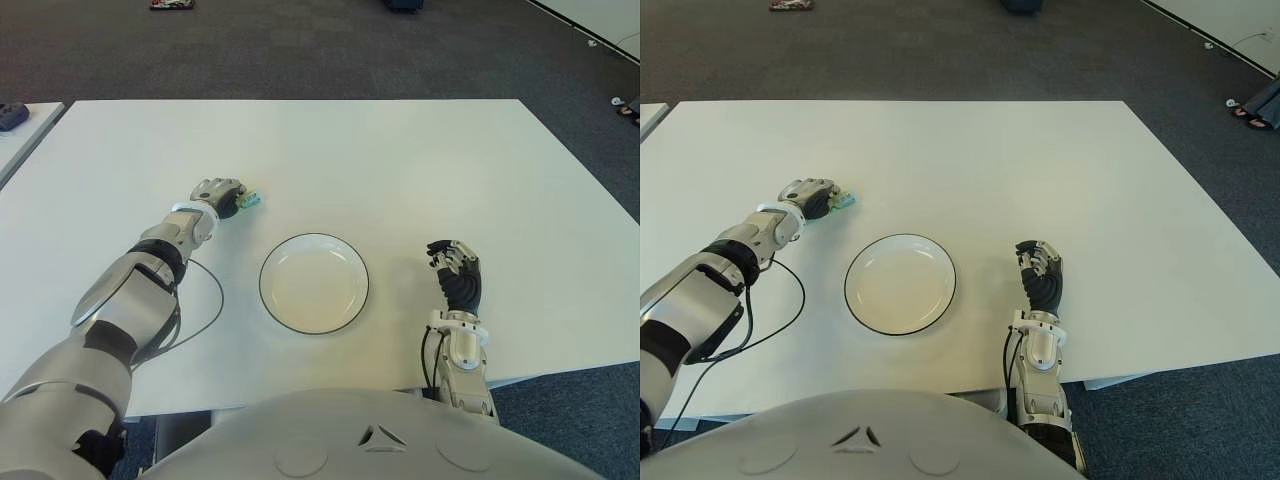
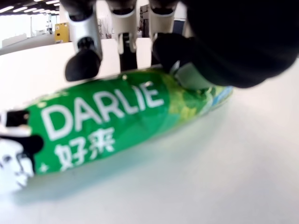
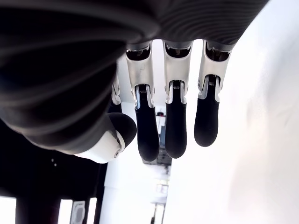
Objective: Put the toothpaste on the table into the plate.
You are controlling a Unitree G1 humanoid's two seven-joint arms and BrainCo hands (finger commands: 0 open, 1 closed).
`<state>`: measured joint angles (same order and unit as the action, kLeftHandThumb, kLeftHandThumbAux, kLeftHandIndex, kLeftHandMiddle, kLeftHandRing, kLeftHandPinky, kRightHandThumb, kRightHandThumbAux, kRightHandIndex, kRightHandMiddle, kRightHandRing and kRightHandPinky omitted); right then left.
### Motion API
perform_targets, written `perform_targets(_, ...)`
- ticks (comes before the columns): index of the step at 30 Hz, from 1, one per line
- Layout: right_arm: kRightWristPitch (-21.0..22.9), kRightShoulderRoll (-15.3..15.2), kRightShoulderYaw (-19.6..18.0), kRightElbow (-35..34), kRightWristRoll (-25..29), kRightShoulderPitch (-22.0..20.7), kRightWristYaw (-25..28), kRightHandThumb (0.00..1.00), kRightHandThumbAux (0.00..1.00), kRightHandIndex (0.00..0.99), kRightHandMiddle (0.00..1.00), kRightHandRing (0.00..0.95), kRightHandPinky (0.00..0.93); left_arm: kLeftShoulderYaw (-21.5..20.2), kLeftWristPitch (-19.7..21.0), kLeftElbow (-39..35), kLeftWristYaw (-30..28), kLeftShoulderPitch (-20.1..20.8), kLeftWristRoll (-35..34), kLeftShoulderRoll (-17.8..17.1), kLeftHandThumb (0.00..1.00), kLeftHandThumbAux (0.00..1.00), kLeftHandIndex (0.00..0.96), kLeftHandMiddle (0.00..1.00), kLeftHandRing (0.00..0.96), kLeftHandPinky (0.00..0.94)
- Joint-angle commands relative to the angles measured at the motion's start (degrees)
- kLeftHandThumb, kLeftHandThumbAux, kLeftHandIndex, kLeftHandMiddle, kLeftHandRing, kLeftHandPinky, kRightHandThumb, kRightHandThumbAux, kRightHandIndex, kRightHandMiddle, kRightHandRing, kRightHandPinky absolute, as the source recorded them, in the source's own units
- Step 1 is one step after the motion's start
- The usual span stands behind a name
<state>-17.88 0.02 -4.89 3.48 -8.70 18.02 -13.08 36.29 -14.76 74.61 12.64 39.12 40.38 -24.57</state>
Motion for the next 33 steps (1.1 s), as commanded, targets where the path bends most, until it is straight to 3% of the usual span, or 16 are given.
perform_targets(1, 0.27, 0.15, 0.11, -0.19, 0.39, -0.66, 0.35, 0.704, 0.734, 0.427, 0.466, 0.442, 0.483, -0.7, -0.03, 2.28, -2.08, -4.09, -0.32, 0.73, 0.852, 0.669, 0.395, 0.535, 0.82, 0.815)
perform_targets(15, 0.26, -0.07, 0.03, 0.81, 0.17, -1.94, 0.38, 0.704, 0.734, 0.428, 0.464, 0.441, 0.469, -9.44, -4.38, -2.19, -2.96, -0.34, -6.93, -1.74, 0.852, 0.669, 0.396, 0.538, 0.851, 0.821)
perform_targets(33, 0.55, -0.68, -0.36, 4.79, -0.09, -4.42, -0.16, 0.704, 0.734, 0.427, 0.445, 0.413, 0.413, -15.61, -7.07, -11.14, -4.1, 0.77, -9.16, -6.52, 0.851, 0.671, 0.394, 0.534, 0.863, 0.823)
